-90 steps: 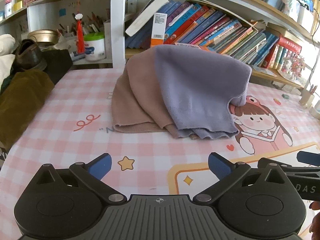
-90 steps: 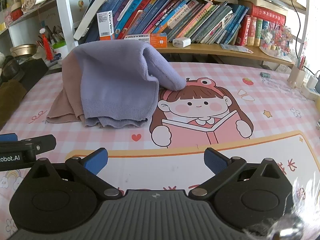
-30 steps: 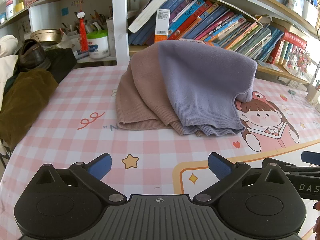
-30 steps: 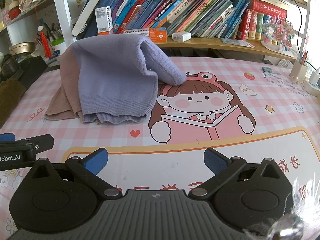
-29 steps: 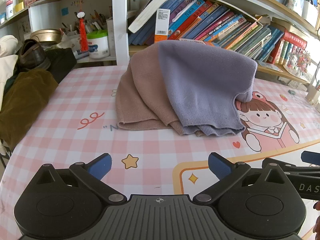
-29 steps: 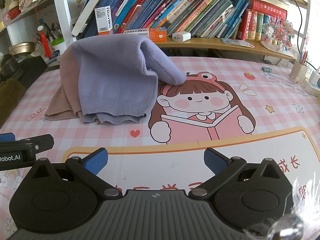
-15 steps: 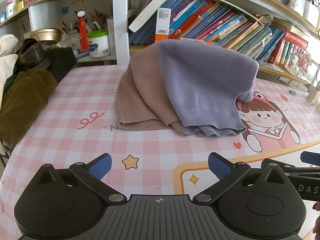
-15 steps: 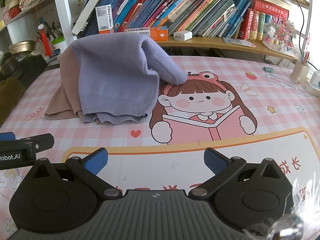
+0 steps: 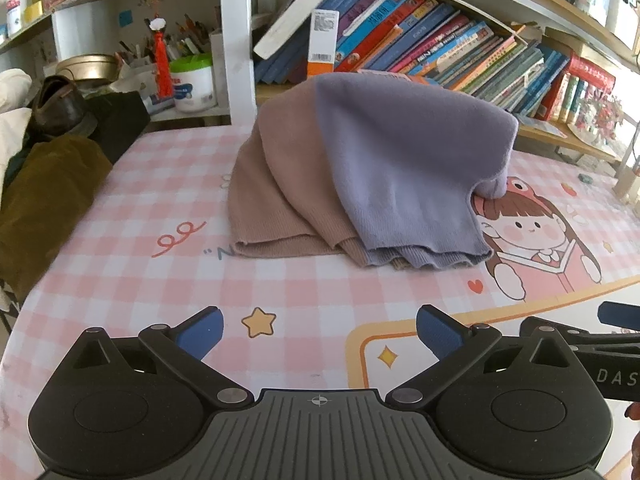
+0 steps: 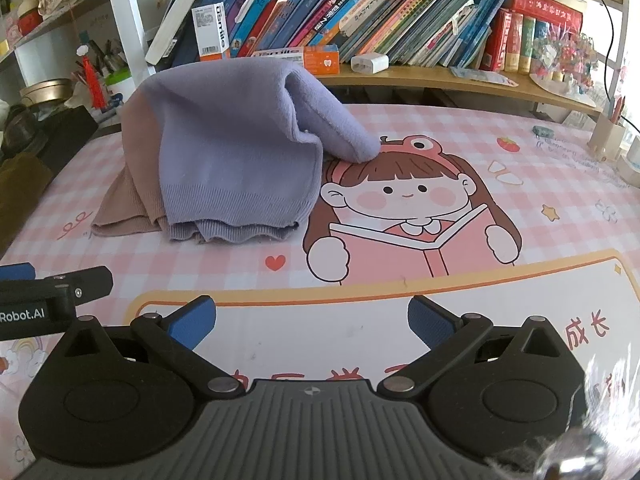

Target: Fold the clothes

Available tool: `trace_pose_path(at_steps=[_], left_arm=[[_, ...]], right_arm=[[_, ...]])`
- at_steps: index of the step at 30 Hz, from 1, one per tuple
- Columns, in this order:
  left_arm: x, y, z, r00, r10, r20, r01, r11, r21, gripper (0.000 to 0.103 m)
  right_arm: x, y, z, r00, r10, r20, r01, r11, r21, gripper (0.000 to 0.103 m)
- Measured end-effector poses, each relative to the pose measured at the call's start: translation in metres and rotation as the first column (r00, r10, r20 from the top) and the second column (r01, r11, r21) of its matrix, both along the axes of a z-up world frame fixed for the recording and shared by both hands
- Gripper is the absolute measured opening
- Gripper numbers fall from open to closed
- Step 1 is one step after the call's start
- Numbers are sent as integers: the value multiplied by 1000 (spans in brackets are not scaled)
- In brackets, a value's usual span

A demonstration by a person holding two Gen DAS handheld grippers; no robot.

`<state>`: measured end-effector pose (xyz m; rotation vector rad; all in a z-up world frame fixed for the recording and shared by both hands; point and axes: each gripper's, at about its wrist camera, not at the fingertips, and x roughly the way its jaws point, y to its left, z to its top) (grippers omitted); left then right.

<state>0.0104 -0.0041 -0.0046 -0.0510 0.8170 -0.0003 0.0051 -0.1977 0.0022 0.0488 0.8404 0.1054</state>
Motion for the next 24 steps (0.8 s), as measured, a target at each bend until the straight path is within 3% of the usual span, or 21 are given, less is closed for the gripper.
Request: trace_pose_path(at_steps=[24], left_arm=[[-1,-5,-1,1000,-7,6,7,1000,-7,103]], right_arm=[[2,-3,-6,999,5,-40,-4,1000,17,103]])
